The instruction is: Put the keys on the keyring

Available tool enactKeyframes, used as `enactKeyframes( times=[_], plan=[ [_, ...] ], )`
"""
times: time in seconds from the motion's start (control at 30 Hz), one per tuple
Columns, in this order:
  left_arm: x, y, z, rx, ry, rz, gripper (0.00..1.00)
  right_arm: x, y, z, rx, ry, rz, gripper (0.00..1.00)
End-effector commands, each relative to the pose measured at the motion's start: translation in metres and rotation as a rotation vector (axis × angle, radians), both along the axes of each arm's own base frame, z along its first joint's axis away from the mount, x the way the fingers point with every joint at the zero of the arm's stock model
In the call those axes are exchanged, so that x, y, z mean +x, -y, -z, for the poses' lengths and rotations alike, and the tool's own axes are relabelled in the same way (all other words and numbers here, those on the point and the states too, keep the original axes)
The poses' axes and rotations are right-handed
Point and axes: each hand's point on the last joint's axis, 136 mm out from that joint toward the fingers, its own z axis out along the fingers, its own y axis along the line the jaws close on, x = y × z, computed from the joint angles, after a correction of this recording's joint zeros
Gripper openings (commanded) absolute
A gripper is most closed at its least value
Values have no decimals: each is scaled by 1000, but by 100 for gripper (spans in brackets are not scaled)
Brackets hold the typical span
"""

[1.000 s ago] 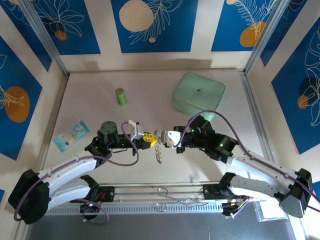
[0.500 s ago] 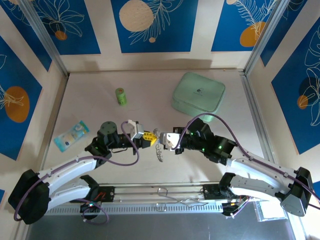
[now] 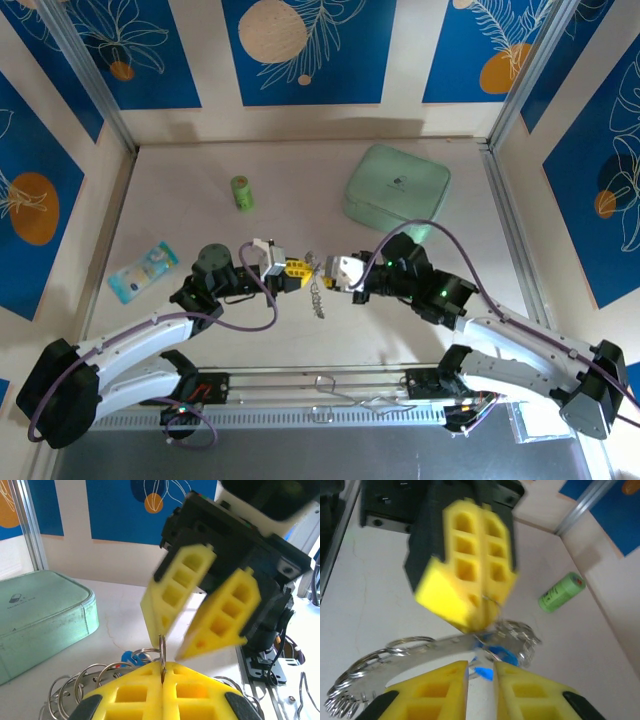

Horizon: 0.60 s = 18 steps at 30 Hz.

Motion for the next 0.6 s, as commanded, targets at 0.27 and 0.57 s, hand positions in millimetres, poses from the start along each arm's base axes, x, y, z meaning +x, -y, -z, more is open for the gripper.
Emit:
enactKeyframes(
  times=[0.27, 0.57],
  plan=[
    [-17, 0, -16, -38, 143, 78, 0, -36, -6, -23, 143, -339, -233, 34],
    [-21, 1, -17, -43, 156, 105, 0, -23, -10, -22, 156, -317, -182, 32]
  ],
)
